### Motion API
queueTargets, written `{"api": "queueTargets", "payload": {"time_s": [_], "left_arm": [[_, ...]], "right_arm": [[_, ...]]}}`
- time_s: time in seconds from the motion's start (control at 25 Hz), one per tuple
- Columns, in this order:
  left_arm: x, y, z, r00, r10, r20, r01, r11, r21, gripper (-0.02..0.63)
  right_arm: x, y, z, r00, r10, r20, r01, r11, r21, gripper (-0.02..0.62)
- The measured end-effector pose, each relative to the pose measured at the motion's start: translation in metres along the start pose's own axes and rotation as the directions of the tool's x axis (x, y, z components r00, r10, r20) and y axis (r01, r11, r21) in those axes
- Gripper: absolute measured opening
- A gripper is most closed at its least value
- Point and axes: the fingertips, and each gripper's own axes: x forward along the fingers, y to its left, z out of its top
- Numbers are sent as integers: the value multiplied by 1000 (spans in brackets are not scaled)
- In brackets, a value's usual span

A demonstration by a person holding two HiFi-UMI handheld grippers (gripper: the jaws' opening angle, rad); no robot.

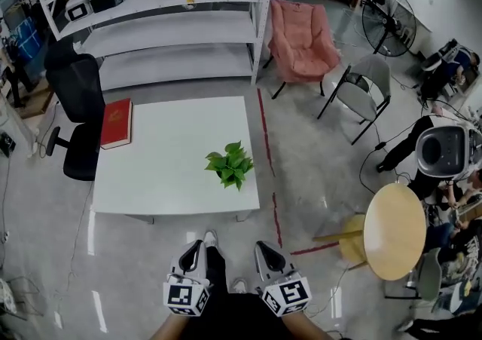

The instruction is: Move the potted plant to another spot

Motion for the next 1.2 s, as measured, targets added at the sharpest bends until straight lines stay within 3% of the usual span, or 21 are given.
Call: {"api": "queueTargets", "payload": {"time_s": [0.44,0.76,0.88,1.0,1.12,1.2], "left_arm": [[109,61,26,986,-141,-91,146,988,46,18],[169,91,15,936,-287,-206,322,932,166,18],[181,90,8,905,-347,-244,403,884,237,18],[188,81,-2,860,-415,-296,499,804,323,20],[202,75,-13,824,-437,-361,561,719,410,20],[211,71,-21,811,-434,-393,580,691,432,20]], "right_arm": [[104,-24,47,994,-105,6,104,993,48,12],[161,-35,64,984,-176,-14,177,983,44,12],[171,-38,64,983,-182,-33,183,982,44,12],[181,-44,60,984,-171,-50,174,983,57,12],[191,-55,62,987,-150,-50,154,986,67,12],[196,-62,65,990,-129,-50,132,989,64,12]]}}
